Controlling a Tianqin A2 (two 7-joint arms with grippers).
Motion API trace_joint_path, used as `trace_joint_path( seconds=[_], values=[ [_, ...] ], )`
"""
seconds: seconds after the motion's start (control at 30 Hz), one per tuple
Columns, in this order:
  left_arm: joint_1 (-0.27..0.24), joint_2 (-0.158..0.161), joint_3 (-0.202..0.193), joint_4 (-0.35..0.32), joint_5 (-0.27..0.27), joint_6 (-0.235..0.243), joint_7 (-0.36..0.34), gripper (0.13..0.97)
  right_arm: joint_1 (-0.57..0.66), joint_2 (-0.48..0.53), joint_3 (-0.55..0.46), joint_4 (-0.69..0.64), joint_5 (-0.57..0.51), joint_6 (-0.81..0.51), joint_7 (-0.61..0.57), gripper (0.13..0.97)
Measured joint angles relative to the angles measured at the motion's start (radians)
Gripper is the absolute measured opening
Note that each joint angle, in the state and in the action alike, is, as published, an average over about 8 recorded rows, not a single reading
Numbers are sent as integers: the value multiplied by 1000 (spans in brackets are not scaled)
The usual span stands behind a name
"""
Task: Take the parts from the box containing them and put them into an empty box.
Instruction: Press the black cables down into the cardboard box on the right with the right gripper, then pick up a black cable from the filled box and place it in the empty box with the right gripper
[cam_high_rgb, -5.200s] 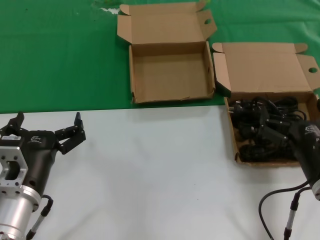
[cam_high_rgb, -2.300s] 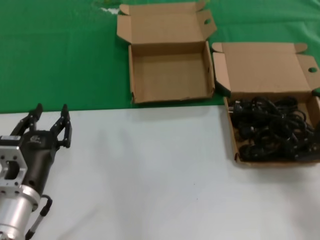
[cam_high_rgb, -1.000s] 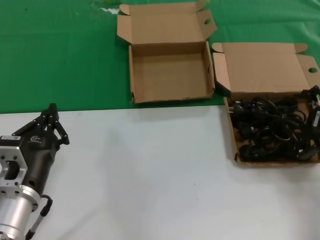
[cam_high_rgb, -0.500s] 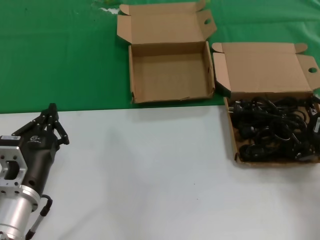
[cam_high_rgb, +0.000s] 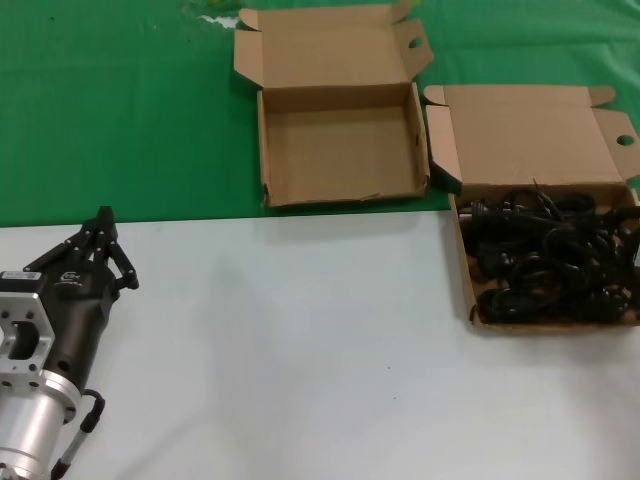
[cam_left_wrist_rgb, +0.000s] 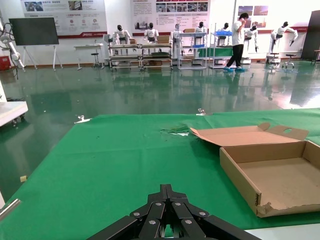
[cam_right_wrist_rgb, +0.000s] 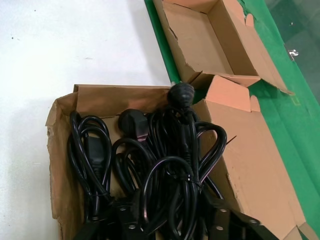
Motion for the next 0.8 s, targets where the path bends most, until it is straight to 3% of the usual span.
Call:
trace_joint_path(
  seconds=[0.23, 0.53, 0.8],
  values=[
    [0, 0, 0, 0, 0, 0, 0, 139, -6, 2, 5, 4, 1, 5, -3, 386],
    [0, 0, 0, 0, 0, 0, 0, 139, -14, 11, 16, 10, 8, 8, -7, 243],
    [0, 0, 0, 0, 0, 0, 0, 139, -26, 40, 31, 51, 18, -2, 14, 227]
  ],
)
